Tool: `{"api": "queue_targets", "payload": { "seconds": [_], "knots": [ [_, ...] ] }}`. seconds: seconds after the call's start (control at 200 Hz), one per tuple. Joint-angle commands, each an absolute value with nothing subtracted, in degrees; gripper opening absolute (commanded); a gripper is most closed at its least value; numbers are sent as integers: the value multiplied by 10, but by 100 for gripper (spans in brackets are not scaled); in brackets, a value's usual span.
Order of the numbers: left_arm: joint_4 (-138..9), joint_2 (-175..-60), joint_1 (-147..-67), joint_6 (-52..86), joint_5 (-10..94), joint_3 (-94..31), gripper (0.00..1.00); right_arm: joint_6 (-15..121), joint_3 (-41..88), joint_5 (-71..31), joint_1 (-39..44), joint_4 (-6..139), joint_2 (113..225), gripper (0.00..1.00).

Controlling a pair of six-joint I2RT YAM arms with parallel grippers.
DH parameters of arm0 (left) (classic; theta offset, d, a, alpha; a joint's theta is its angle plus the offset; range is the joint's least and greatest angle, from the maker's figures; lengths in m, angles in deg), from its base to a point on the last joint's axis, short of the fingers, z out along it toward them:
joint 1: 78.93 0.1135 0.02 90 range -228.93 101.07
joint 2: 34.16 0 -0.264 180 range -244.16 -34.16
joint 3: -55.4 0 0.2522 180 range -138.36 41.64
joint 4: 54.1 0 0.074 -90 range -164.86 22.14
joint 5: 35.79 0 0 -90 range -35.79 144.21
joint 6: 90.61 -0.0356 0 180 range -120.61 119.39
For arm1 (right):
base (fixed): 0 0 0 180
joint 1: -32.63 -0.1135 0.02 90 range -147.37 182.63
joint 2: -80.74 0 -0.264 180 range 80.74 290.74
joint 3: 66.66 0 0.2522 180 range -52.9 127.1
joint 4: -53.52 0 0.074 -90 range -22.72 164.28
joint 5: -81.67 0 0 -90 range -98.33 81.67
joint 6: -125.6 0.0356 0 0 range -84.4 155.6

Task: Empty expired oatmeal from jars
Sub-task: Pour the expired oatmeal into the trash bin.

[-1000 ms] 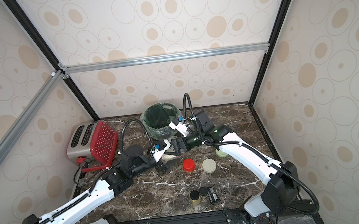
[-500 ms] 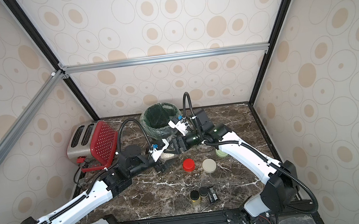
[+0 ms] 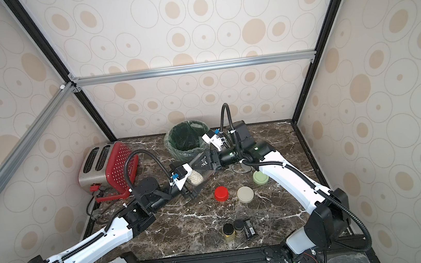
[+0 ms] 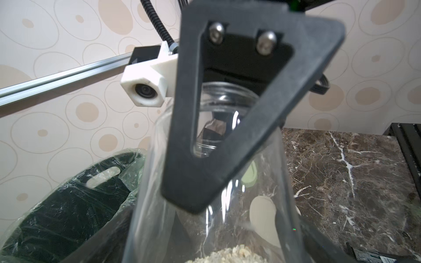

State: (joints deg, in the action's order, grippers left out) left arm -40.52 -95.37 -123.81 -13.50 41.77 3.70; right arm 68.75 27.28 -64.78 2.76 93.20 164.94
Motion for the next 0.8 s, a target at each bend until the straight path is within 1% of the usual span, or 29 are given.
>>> {"api": "queue_targets", "payload": {
  "seconds": [0.0, 0.155, 0.32, 0.431, 0.491, 0.521, 0.606, 0.671, 0.716, 0.756, 0.786, 0.791, 0.796],
  "knots": [
    [-313, -953, -1237, -158, 420, 52, 99, 722, 297, -700, 30, 891, 1651, 15],
    [-292, -956, -1237, -163, 421, 52, 98, 740, 293, -714, 32, 869, 1654, 15],
    [-256, -966, -1237, -160, 427, 57, 95, 760, 286, -720, 32, 843, 1659, 14],
    [-248, -967, -1237, -159, 426, 58, 87, 783, 279, -725, 31, 815, 1664, 13],
    [-248, -967, -1237, -159, 425, 58, 81, 789, 278, -726, 31, 809, 1666, 13],
    [-248, -966, -1237, -160, 425, 58, 77, 790, 278, -725, 32, 808, 1667, 13],
    [-251, -963, -1237, -161, 426, 58, 60, 791, 278, -726, 31, 805, 1669, 13],
    [-258, -960, -1237, -161, 426, 57, 44, 795, 278, -728, 32, 798, 1671, 18],
    [-266, -957, -1237, -159, 426, 55, 29, 795, 279, -727, 31, 798, 1672, 25],
    [-275, -954, -1237, -158, 428, 53, 14, 793, 280, -727, 31, 797, 1672, 36],
    [-284, -952, -1237, -156, 431, 51, 4, 791, 281, -727, 32, 796, 1672, 44],
    [-285, -951, -1237, -155, 432, 51, 3, 791, 281, -727, 32, 796, 1672, 47],
    [-287, -950, -1237, -155, 432, 50, 2, 791, 281, -727, 32, 796, 1672, 47]
  ]
}}
